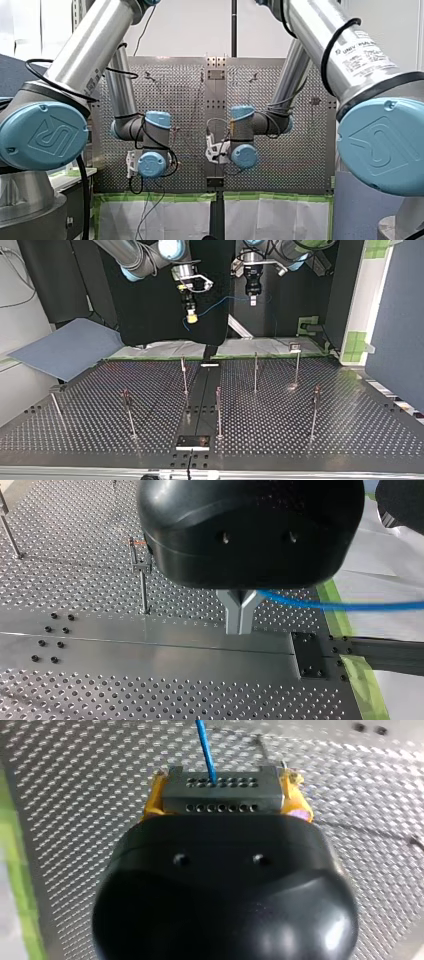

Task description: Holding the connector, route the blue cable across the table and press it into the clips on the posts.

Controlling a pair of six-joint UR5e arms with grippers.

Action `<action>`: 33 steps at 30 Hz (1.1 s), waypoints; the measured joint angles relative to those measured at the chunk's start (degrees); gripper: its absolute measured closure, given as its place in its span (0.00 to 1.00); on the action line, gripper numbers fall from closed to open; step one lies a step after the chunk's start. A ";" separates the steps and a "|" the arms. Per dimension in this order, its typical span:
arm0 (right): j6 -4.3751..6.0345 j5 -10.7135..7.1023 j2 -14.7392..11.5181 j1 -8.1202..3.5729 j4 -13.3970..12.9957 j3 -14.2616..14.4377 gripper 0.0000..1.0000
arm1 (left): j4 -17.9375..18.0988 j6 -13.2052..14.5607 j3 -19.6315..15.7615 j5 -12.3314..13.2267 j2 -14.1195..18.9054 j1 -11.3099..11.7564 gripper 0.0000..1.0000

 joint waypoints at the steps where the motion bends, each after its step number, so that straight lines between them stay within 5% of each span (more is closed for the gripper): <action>1: -0.24 0.03 0.62 0.01 0.63 -0.10 1.00 | 0.00 0.00 0.00 0.00 0.00 0.00 1.00; 7: -0.58 0.07 3.45 0.03 3.93 -0.24 1.00 | 0.00 0.00 0.00 0.00 0.00 0.00 1.00; 20: -0.70 0.08 3.95 0.11 8.49 -0.26 1.00 | -0.58 0.35 -0.45 -0.07 0.57 0.58 1.00; 23: -0.74 0.19 3.19 0.22 9.29 -0.75 1.00 | -1.84 0.38 -0.76 -0.20 1.83 1.74 1.00; 27: 0.56 0.22 1.43 0.53 10.75 -1.45 1.00 | -4.18 -0.05 -0.76 -0.63 4.17 2.57 1.00; 33: 1.59 -1.95 -1.44 0.80 11.79 -2.06 1.00 | -7.22 -1.46 0.65 -2.96 7.21 3.21 1.00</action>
